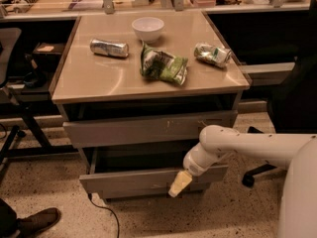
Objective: Open middle drawer
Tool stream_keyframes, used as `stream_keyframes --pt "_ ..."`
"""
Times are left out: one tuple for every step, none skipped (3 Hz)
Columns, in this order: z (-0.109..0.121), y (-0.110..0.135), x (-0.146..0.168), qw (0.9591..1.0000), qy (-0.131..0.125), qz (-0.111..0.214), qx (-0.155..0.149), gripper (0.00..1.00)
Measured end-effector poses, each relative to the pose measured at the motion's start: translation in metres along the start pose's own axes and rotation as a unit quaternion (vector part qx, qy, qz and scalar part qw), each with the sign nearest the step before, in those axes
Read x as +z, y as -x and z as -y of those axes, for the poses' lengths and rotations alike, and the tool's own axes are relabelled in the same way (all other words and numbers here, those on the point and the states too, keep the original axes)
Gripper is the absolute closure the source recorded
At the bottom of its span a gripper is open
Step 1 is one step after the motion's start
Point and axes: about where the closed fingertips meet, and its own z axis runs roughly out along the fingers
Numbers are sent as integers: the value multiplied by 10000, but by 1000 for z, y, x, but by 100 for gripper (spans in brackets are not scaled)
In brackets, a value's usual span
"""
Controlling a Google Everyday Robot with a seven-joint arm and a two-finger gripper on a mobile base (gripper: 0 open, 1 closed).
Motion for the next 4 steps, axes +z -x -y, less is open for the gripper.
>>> stream_keyframes --pt "11 1 22 9998 150 -159 30 0" --pt "15 -10 37 9990 260 -343 81 0" --pt "15 -12 38 9989 272 -367 91 19" --pt "15 -12 38 9989 272 -367 91 40"
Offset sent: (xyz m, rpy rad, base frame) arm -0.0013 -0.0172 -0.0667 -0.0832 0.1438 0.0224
